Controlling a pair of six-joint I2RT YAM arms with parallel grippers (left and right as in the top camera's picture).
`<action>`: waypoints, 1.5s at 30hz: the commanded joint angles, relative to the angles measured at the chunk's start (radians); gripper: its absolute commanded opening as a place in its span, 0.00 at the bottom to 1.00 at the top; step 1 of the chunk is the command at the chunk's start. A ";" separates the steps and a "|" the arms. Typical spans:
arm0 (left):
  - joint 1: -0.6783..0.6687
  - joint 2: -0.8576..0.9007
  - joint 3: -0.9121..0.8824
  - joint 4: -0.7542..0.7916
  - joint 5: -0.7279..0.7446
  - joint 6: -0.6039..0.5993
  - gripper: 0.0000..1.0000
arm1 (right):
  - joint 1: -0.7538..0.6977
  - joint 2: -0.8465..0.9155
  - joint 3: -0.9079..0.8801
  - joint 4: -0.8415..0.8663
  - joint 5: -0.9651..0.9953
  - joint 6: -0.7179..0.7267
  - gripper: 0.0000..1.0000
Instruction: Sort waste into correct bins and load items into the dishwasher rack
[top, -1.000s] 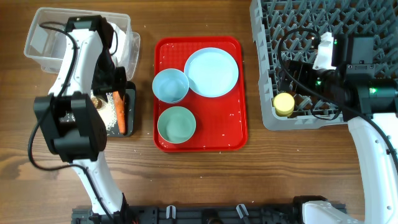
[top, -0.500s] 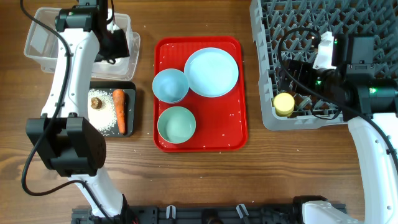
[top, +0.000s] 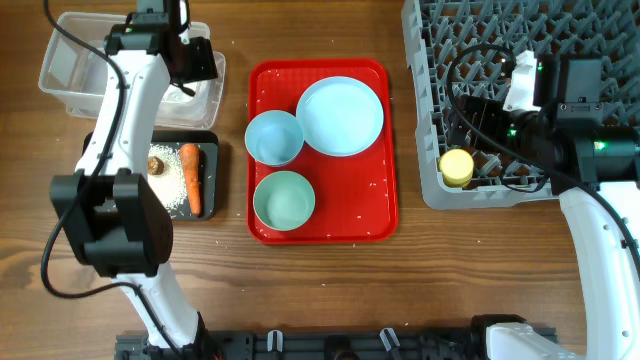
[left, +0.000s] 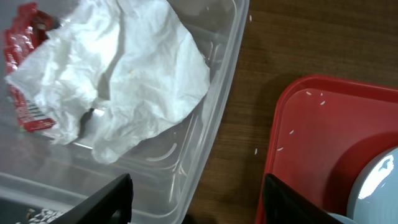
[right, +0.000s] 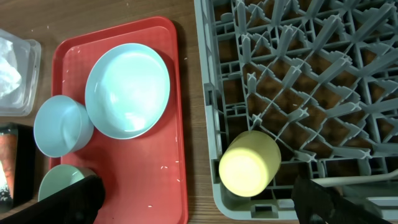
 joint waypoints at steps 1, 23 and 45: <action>-0.018 0.032 -0.011 0.026 0.138 0.038 0.69 | -0.003 0.006 0.008 0.002 -0.006 0.011 1.00; -0.450 0.048 -0.001 -0.059 0.229 0.272 0.77 | -0.003 0.006 0.008 0.037 -0.029 0.072 1.00; -0.359 0.030 0.004 -0.047 0.192 -0.010 0.85 | 0.236 0.427 0.008 0.329 -0.069 0.247 0.81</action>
